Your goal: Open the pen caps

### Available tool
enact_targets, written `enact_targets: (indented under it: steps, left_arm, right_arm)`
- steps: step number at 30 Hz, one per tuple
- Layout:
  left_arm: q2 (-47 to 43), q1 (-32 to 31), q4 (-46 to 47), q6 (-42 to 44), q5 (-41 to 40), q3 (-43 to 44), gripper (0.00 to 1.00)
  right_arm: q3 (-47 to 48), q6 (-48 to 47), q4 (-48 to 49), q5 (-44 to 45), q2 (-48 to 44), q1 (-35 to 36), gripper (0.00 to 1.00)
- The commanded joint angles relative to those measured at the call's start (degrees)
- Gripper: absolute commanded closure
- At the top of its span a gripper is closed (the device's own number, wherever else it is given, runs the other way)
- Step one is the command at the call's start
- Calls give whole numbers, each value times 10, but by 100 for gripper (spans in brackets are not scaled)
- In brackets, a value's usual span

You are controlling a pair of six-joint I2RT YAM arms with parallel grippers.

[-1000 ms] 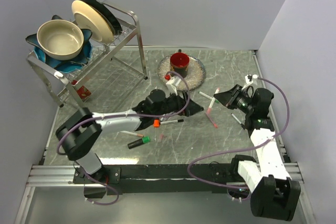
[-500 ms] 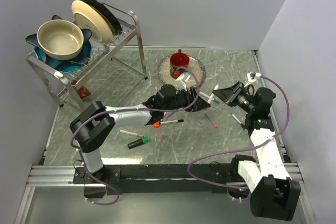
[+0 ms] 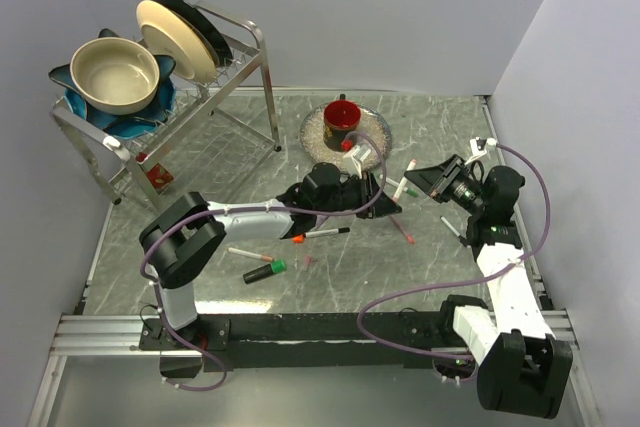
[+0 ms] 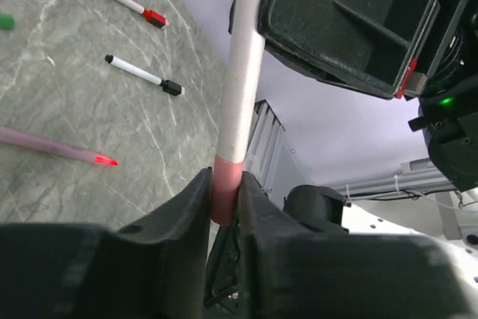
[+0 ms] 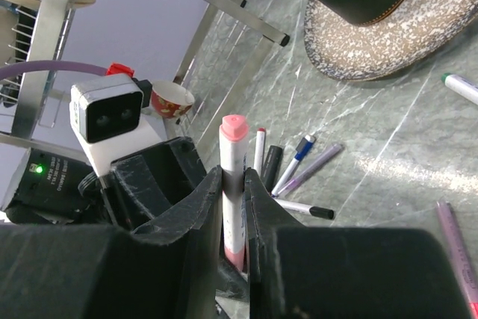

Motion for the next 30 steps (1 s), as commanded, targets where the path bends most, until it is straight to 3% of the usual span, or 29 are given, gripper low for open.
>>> enact_targets:
  steps: [1, 2, 4, 5, 8, 11, 13, 16, 18, 19, 24, 30]
  left_arm:
    - [-4, -1, 31, 2, 20, 18, 89]
    - [-6, -2, 31, 0, 20, 15, 99]
    - [-9, -2, 43, -2, 25, 8, 99]
    - [-11, -1, 46, -4, 23, 1, 99]
    - [-17, -1, 52, -8, 15, -6, 99]
    - [-18, -2, 45, -4, 7, -2, 99]
    - [-18, -1, 44, -3, 6, 1, 99]
    - [-14, -2, 44, -3, 9, 4, 99]
    - [-11, -2, 48, -6, 11, 2, 99]
    - [-10, -1, 50, -8, 18, 0, 99]
    - [-38, -14, 68, -17, 41, -85, 99]
    - [-168, -49, 33, -7, 13, -250, 99]
  right_arm:
    - [-7, 4, 36, -15, 6, -3, 100]
    - [-9, 5, 44, -23, 7, -3, 100]
    - [-13, 6, 51, -29, 10, -1, 96]
    - [-14, 5, 57, -36, 10, 1, 81]
    - [-19, -3, 63, -43, 10, 11, 56]
    - [-15, -12, 59, -44, 17, 26, 47]
    - [-13, -14, 56, -46, 25, 32, 47]
    - [-11, -15, 56, -45, 34, 39, 54]
    - [-10, -16, 58, -45, 36, 44, 91]
    - [-6, -18, 60, -41, 35, 45, 100]
    - [35, -26, 50, 39, 31, 13, 100]
    - [81, 37, 95, 68, 65, -16, 100]
